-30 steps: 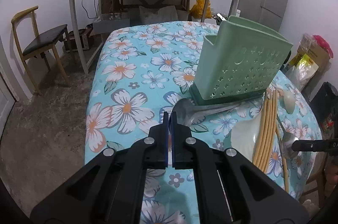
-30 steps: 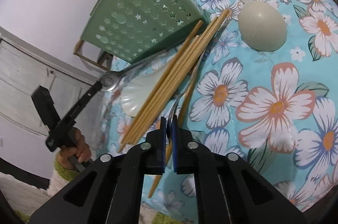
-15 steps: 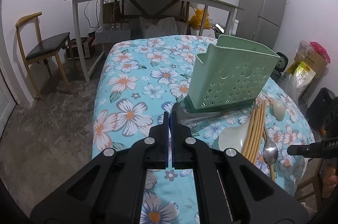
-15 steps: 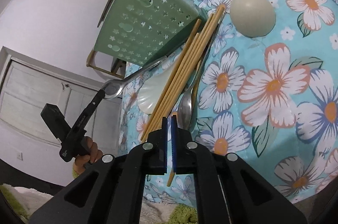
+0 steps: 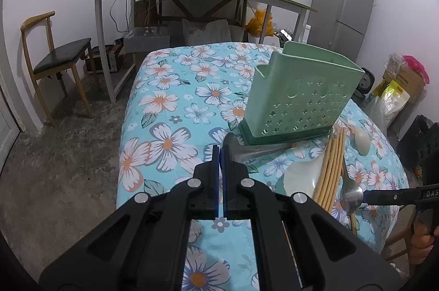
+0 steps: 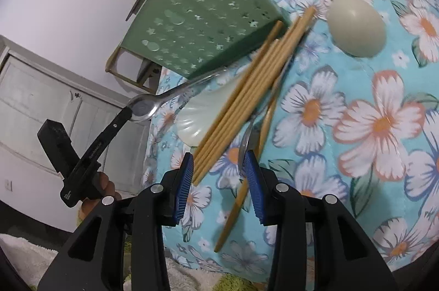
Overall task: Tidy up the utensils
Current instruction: 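Lift both held spoons up toward the green utensil holder, then lower both spoons into the green holder and open both tools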
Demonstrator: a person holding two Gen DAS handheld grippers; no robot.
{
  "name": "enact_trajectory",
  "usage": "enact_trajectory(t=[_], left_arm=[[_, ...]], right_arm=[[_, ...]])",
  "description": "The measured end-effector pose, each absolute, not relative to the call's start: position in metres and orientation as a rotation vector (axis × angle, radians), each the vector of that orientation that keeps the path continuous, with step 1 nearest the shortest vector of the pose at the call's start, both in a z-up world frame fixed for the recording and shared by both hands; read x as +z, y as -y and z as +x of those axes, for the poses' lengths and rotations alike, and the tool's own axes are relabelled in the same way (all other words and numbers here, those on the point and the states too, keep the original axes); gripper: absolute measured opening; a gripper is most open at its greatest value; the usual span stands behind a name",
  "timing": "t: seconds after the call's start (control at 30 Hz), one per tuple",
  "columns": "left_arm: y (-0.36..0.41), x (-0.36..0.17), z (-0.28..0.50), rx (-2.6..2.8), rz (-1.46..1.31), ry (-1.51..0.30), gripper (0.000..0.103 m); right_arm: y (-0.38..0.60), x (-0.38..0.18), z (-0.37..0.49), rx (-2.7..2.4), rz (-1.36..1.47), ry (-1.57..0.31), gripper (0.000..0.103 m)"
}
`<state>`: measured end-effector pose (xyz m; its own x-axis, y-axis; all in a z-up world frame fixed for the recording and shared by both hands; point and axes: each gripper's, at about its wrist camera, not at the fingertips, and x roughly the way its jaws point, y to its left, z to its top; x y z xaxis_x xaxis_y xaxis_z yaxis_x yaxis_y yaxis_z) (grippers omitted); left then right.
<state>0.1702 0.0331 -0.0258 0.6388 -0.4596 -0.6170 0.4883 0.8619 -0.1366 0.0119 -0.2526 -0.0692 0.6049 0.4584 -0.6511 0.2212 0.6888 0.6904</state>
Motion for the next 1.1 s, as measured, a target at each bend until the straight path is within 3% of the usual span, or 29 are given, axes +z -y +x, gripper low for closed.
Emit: enact_trajectory(t=[0.3,0.4,0.47,0.7,1.1], left_arm=[[-0.032,-0.026,0.173,-0.541,0.043,-0.697,0.001],[-0.032,-0.026,0.172,-0.542,0.042,-0.696,0.001],[-0.032,-0.026,0.173,-0.543,0.042,-0.696,0.001],[-0.026,-0.017,0.164,-0.546,0.073,-0.655,0.001],[-0.032,0.034,0.126,-0.556,0.119,-0.517,0.001]], right_arm=[[0.253,-0.082,0.028,0.123,0.845,-0.955,0.034],[0.254,-0.085,0.032,0.1,0.85,-0.955,0.022],[0.255,-0.092,0.035,0.087,0.878,-0.97,0.005],[0.28,-0.107,0.013,0.161,1.163,-0.903,0.004],[0.304,-0.099,-0.052,0.246,1.366,-0.803,0.004]])
